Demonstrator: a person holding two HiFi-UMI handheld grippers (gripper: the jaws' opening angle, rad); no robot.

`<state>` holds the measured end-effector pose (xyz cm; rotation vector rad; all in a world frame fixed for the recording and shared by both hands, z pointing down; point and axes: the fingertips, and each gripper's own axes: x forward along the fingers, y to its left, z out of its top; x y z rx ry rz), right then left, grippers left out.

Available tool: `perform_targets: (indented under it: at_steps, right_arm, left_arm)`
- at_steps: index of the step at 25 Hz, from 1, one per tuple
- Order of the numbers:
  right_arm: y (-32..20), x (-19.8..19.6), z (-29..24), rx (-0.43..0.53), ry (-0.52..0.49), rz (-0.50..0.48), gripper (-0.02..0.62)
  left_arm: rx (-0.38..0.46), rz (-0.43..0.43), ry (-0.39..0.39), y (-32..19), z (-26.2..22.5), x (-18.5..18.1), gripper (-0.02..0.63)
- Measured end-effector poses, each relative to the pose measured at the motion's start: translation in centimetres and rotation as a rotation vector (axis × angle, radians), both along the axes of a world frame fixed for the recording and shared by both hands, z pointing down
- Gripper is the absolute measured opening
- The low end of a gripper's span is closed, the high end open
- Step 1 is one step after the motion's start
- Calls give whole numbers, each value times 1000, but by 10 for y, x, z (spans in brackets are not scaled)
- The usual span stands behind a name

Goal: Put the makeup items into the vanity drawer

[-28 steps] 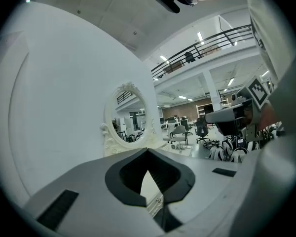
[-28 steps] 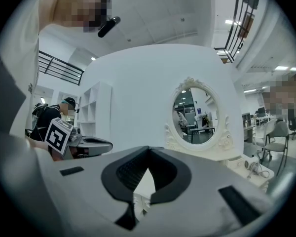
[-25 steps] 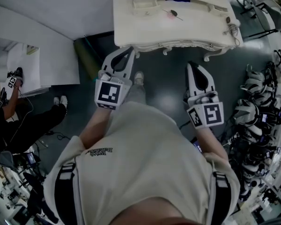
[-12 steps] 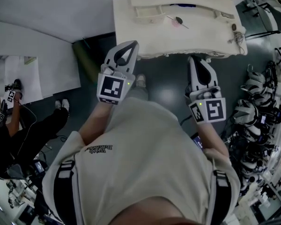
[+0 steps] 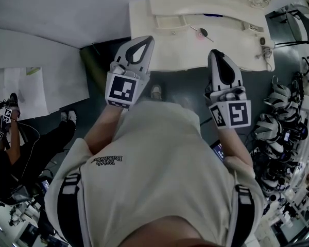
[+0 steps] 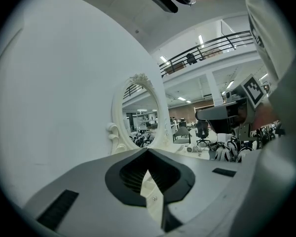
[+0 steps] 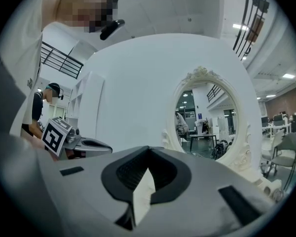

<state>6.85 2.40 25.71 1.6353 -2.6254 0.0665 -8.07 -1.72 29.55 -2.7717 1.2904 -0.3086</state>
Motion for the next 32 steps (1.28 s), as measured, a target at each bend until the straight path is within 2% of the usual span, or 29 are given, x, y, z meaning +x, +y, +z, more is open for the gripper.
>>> perform_targets:
  at_steps: [8, 17, 28, 32]
  right_arm:
    - [-30, 15, -3, 18, 5, -34, 2]
    - [-59, 28, 15, -26, 5, -121, 2]
    - [-109, 66, 58, -111, 100, -112, 3]
    - [-133, 79, 83, -152, 128, -116, 54]
  left_arm:
    - [12, -48, 0, -21, -3, 5, 15]
    - [-39, -141, 2, -38, 11, 15, 15]
    - [-107, -135, -33, -76, 51, 53, 15]
    - [-143, -109, -42, -99, 76, 77, 15]
